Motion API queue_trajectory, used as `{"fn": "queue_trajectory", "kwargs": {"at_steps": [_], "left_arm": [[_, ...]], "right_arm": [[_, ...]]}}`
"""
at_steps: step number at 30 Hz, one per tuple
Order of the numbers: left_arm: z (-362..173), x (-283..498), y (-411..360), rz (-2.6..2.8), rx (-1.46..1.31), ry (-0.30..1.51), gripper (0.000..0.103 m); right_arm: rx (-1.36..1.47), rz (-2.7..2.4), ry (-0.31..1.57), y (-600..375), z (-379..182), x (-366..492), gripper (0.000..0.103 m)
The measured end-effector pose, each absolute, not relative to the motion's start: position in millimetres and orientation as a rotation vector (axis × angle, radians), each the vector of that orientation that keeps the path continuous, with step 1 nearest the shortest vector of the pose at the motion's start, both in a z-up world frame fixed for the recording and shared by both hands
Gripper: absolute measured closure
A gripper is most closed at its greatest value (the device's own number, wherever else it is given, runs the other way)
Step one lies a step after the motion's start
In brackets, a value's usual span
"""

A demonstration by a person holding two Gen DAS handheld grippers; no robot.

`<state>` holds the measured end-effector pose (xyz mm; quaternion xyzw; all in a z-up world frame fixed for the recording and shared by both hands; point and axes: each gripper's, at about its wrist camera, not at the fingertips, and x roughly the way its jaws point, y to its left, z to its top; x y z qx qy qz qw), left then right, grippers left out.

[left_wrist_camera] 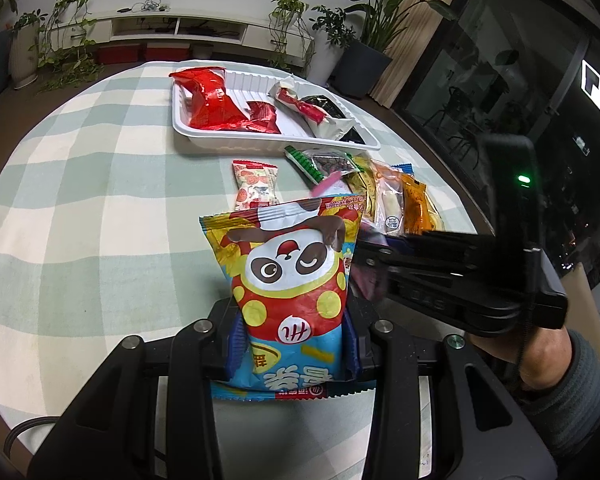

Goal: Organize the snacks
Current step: 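Grasp the pink cartoon bag with the right gripper while the left gripper holds the panda bag, then carry the panda bag and pink bag over the white tray and lower them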

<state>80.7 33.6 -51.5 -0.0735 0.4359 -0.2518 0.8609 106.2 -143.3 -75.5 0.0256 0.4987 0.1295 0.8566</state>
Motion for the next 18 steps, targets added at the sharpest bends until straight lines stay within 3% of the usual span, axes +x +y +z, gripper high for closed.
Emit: {"fn": "queue_trajectory", "kwargs": {"at_steps": [18], "left_arm": [[-37.3, 65.8, 31.0, -0.534, -0.178, 0.876, 0.067]], "right_arm": [[0.296, 0.310, 0.945, -187.3, -33.8, 55.7, 0.086]]}}
